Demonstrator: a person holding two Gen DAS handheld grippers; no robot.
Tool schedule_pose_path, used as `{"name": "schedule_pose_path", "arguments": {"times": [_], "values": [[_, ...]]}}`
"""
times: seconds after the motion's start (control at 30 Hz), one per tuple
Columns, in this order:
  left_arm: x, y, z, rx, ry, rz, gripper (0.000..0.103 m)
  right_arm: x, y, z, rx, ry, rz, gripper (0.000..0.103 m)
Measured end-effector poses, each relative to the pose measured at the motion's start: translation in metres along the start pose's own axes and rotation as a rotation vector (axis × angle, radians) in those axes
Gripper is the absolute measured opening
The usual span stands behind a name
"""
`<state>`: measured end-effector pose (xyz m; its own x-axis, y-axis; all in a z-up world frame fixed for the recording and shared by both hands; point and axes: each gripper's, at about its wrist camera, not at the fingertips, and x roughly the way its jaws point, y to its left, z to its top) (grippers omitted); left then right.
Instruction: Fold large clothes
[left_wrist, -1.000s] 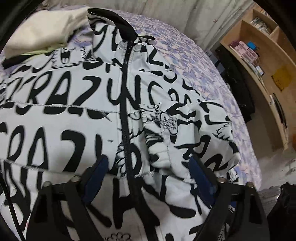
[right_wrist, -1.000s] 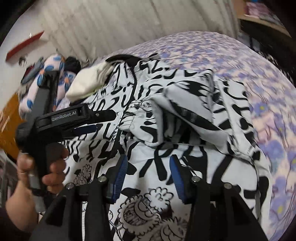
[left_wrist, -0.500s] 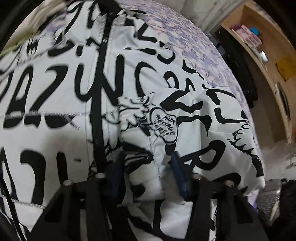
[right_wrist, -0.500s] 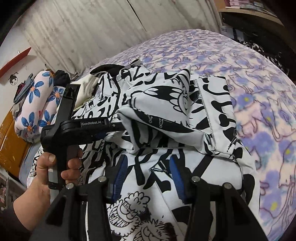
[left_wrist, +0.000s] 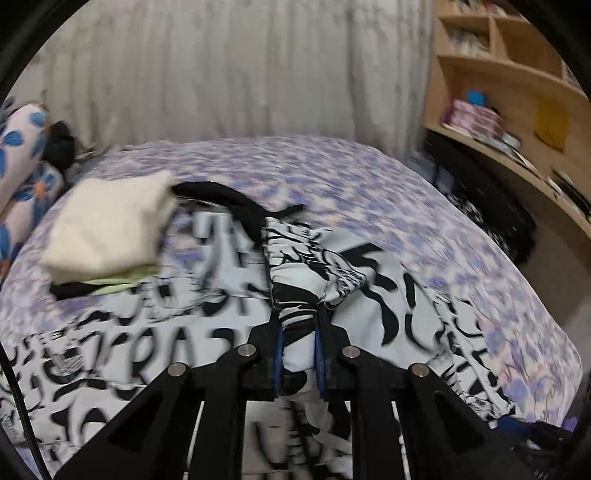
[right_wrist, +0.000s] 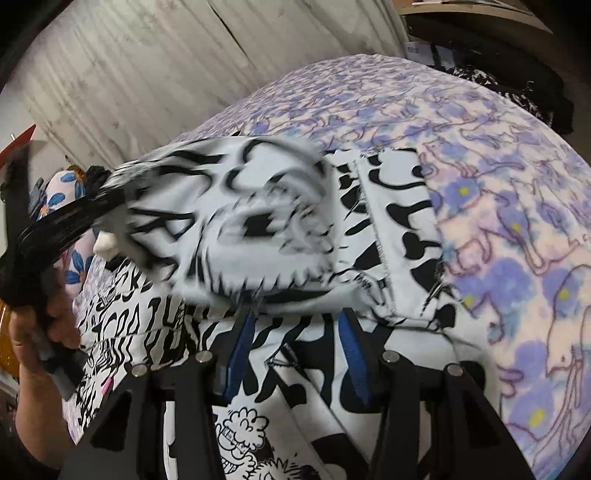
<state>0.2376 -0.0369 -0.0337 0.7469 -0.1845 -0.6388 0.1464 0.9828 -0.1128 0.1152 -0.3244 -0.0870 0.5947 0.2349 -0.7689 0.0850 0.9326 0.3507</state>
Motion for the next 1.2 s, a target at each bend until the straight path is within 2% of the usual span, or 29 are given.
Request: {"name": "schedule_pose_path", "arguments": {"times": [0.1,0.17,0.2,0.27,0.3,0.33,0.37,0.43,0.53,0.63,0.73,0.87,0.9,0.93,1.0,1.07,1.1,1.13,1.2], "values": [[0.011,0.033,-0.023,-0.047,0.087,0.033,0.012,0.002,-0.001,0.002,0.004,0.007,-0.021,0.047],[0.027,0.050,-0.048,-0.069,0.184,0.051,0.017,0.005,-0.002,0.005,0.013,0.026,-0.041,0.047],[0.042,0.059,-0.065,-0.089,0.268,0.068,0.023,0.006,-0.003,0.006,0.024,0.035,-0.042,0.047],[0.060,0.072,-0.087,-0.131,0.369,0.070,0.031,0.005,-0.004,0.009,0.047,0.043,-0.032,0.052],[0.066,0.078,-0.096,-0.166,0.399,0.048,0.038,0.004,-0.005,0.011,0.062,0.043,-0.024,0.060],[0.068,0.086,-0.100,-0.218,0.399,0.013,0.045,0.001,-0.007,0.016,0.082,0.037,-0.012,0.069],[0.068,0.090,-0.101,-0.246,0.387,-0.007,0.047,-0.002,-0.008,0.023,0.097,0.025,-0.002,0.071],[0.071,0.092,-0.095,-0.270,0.380,-0.029,0.061,-0.006,-0.010,0.039,0.116,0.010,-0.018,0.072],[0.077,0.086,-0.084,-0.255,0.370,-0.057,0.065,-0.005,-0.020,0.070,0.131,0.002,-0.038,0.073],[0.088,0.085,-0.076,-0.224,0.395,-0.081,0.071,0.012,-0.034,0.104,0.088,0.003,-0.132,0.073],[0.103,0.086,-0.077,-0.223,0.429,-0.101,0.071,0.047,-0.057,0.131,0.074,0.054,-0.180,0.073],[0.108,0.083,-0.076,-0.211,0.407,-0.086,0.071,0.099,-0.091,0.146,0.122,0.149,-0.169,0.073],[0.108,0.082,-0.075,-0.198,0.404,-0.074,0.063,0.111,-0.098,0.147,0.139,0.171,-0.149,0.073],[0.109,0.082,-0.074,-0.183,0.395,-0.055,0.046,0.119,-0.102,0.147,0.148,0.186,-0.132,0.073],[0.112,0.080,-0.070,-0.155,0.384,-0.033,0.028,0.136,-0.106,0.147,0.147,0.203,-0.123,0.072],[0.114,0.080,-0.064,-0.166,0.367,-0.032,0.021,0.141,-0.100,0.146,0.106,0.189,-0.140,0.051],[0.114,0.080,-0.060,-0.171,0.358,-0.036,0.016,0.142,-0.097,0.148,0.083,0.186,-0.159,0.019],[0.114,0.079,-0.054,-0.171,0.345,-0.033,0.015,0.138,-0.094,0.150,0.069,0.170,-0.172,0.007],[0.115,0.072,-0.041,-0.150,0.310,-0.018,0.014,0.123,-0.089,0.155,0.038,0.094,-0.190,0.003]]}}
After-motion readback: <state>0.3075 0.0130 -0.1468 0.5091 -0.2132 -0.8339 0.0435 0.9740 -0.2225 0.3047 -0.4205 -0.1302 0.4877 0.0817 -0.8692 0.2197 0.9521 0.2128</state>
